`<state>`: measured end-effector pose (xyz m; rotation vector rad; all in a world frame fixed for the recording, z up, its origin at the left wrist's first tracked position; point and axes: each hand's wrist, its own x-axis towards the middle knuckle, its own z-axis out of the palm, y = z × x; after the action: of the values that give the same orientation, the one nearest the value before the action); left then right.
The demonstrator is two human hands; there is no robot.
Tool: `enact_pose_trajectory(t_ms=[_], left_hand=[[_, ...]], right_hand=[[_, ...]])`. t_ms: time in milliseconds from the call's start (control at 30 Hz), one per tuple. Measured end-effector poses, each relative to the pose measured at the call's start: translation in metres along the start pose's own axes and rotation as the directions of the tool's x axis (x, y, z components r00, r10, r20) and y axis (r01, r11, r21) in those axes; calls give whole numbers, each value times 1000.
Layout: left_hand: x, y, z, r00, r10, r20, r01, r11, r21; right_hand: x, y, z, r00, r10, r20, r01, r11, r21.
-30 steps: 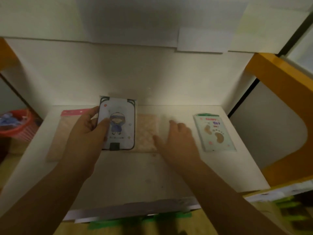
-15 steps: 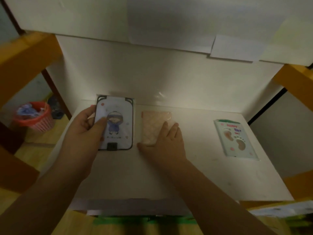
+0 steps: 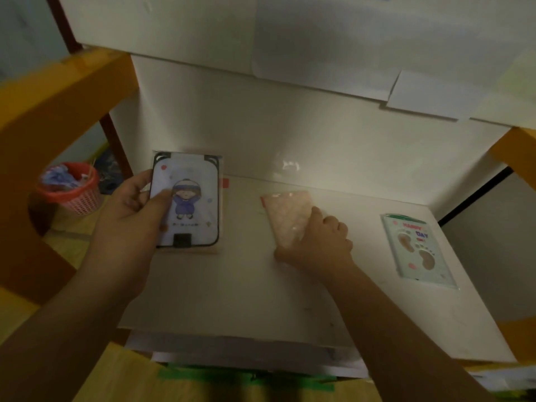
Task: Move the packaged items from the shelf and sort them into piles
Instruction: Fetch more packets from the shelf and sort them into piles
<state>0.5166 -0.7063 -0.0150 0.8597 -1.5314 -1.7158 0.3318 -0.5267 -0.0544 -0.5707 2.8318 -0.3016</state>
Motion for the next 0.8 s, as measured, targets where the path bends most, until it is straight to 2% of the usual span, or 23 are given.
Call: enact_pose_trajectory(t_ms=[133, 233, 300, 533, 633, 800], left_hand=[[-4, 6, -5, 1000, -3, -5, 3, 1000, -10], [-7, 8, -9, 1000, -7, -13, 7, 1000, -16], [-8, 8, -13, 1000, -8, -23, 7, 1000, -22], [-11, 10, -30, 997, -5, -71, 3, 1000, -30], [-14, 11, -34, 997, 0, -73, -2, 1000, -17], [-16, 8, -35, 997, -18, -70, 17, 1000, -20]], right_hand=[[-2, -8, -12, 994, 37, 99, -54, 981, 185], [-9, -27, -14, 992, 1, 123, -56, 892, 448], [-16, -47, -12, 990, -31, 139, -51, 836, 547], [-27, -122, 22, 988, -146, 46, 117, 916, 383], [-32, -132, 38, 976, -204, 77, 170, 934, 314], [-34, -128, 53, 968, -237, 81, 204, 934, 294]])
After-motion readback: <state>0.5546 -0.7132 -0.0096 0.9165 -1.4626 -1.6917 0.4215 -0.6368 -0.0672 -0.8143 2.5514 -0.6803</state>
